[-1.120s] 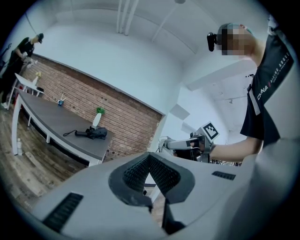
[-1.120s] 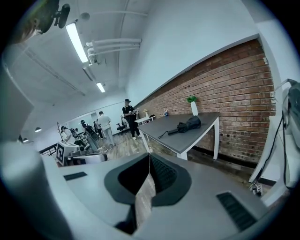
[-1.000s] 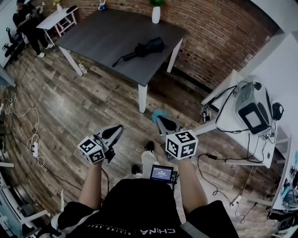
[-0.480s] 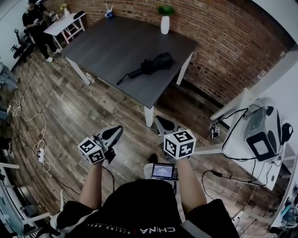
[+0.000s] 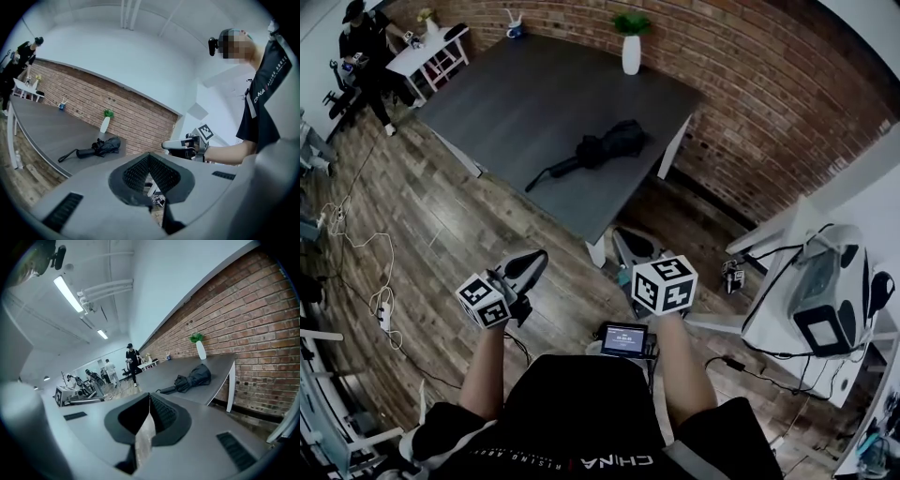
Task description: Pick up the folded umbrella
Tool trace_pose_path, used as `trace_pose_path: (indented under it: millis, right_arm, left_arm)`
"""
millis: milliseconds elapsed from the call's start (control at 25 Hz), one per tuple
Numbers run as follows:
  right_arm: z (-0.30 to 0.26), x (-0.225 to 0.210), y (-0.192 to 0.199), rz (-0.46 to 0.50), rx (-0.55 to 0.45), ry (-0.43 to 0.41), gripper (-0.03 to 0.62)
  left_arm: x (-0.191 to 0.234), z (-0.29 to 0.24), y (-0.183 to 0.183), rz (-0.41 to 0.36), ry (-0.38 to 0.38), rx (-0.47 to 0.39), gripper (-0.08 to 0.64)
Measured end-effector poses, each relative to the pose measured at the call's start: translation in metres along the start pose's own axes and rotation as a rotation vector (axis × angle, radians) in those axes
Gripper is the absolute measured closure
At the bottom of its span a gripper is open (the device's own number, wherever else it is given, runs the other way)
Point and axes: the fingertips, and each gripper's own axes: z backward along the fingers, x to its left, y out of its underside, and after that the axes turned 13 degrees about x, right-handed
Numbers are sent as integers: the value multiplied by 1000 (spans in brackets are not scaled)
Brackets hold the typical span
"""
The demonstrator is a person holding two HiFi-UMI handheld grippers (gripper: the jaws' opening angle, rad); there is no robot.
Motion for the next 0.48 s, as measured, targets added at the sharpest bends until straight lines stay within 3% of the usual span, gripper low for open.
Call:
trace_pose_path:
  millis: [480]
  right_arm:
    - [-43,-27,-30,-10,19,-7,583]
  left_arm:
    - [61,-15,-23,24,-19,7,557]
